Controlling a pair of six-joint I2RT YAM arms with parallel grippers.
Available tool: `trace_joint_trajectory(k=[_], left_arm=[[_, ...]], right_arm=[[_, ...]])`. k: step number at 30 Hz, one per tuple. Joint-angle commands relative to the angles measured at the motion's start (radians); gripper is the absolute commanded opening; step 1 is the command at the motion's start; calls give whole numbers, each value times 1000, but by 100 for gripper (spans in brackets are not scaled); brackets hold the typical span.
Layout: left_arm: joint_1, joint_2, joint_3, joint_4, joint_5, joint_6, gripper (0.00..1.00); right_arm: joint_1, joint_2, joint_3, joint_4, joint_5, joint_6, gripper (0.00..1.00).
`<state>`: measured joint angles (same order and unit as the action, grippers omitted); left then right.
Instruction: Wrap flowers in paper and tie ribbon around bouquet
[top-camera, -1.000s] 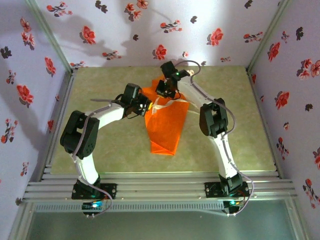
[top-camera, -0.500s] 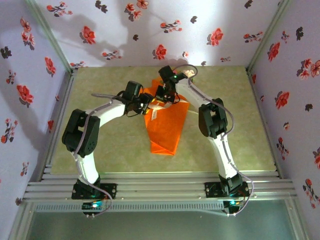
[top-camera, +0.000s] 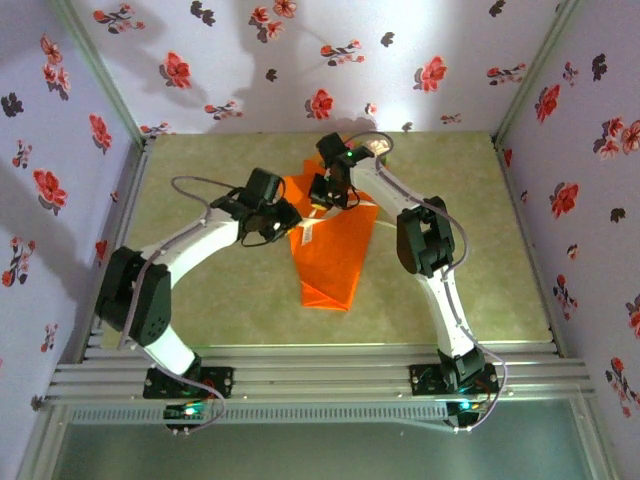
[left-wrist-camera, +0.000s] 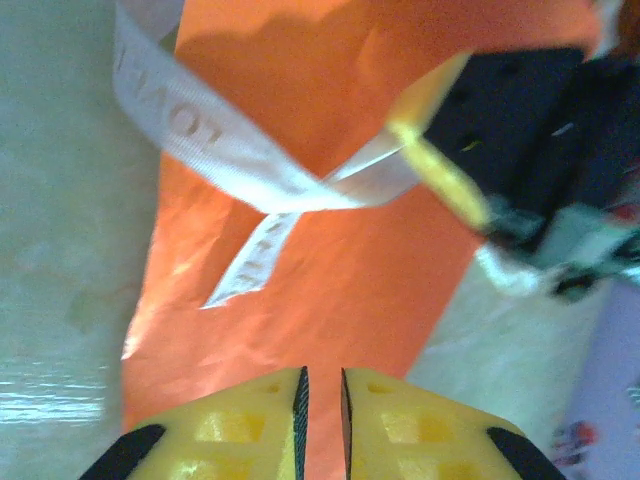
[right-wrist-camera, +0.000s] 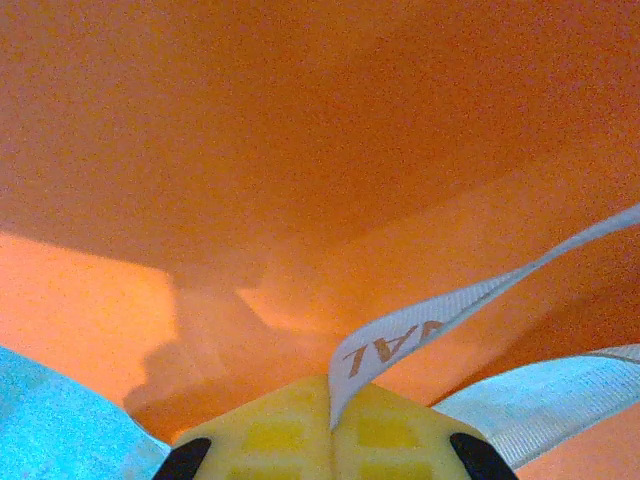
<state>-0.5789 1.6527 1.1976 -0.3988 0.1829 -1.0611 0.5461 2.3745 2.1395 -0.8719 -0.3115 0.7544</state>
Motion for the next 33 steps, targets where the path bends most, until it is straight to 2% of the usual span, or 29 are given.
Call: trace_joint_trajectory(k=[1, 4, 6, 15, 21, 28, 33], left_arm=[[-44, 76, 51, -128, -38, 174, 22], [-68, 123, 98, -151, -107, 238, 42], [-82, 148, 122, -164, -164, 284, 48], [-115, 249, 184, -177, -294, 387, 55], [-120, 310, 220, -167, -299, 413, 54], [-125, 377, 291, -173, -310, 432, 41], [-125, 391, 297, -176, -310, 432, 26]], right_arm=[[3, 31, 31, -52, -10, -18, 0], [3, 31, 29, -52, -11, -18, 0], [2, 34, 29, -50, -13, -15, 0], [-4, 38, 29, -47, -28, -2, 0], [-5, 37, 29, -41, -34, 9, 0], [-6, 35, 19, -35, -50, 19, 0], [-6, 34, 11, -21, -58, 32, 0]])
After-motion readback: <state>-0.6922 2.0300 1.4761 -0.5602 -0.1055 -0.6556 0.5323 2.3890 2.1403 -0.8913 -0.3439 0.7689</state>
